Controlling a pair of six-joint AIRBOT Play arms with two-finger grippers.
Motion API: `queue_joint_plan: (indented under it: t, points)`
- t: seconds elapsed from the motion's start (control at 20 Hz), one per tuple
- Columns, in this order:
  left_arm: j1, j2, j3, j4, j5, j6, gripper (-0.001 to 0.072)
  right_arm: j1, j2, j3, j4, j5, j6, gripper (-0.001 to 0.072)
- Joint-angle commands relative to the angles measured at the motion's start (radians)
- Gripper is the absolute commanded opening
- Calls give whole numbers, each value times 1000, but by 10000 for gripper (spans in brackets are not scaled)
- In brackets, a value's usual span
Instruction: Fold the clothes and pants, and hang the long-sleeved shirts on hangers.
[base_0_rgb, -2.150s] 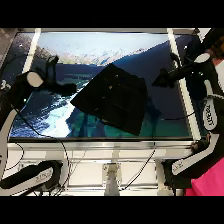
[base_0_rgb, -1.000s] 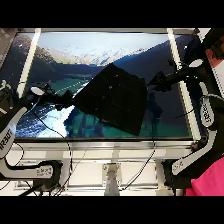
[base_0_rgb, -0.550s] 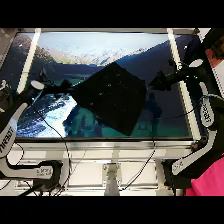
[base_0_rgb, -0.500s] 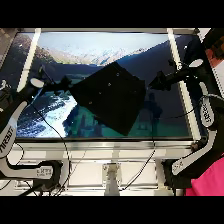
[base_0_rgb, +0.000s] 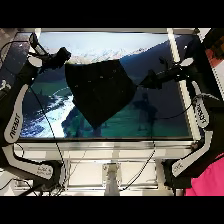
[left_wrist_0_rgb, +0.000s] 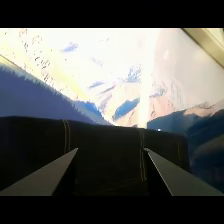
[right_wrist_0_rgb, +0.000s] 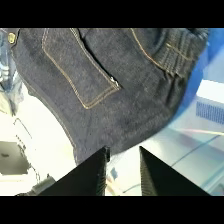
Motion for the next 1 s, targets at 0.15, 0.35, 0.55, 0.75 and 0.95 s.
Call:
queue_joint_plan:
  t: [0.15, 0.35, 0.55, 0.75, 0.95]
  points:
    - [-4, 10, 32, 4, -60, 44, 115, 5, 0, 2, 7, -36, -1, 224]
    - [-5, 37, 31, 36, -275, 184, 8, -51, -1, 2, 36, -21, -46, 26]
    - [-27, 68, -64, 98, -441, 178, 6, -101, -19, 2, 79, 21, -128, 25]
    - [-42, 243, -366, 97, -454, 150, 6, -95, -76, 2, 83, 46, -138, 25]
    - [-44, 455, -658, 97, -583, 98, 8, -93, -83, 2, 109, 32, -138, 27]
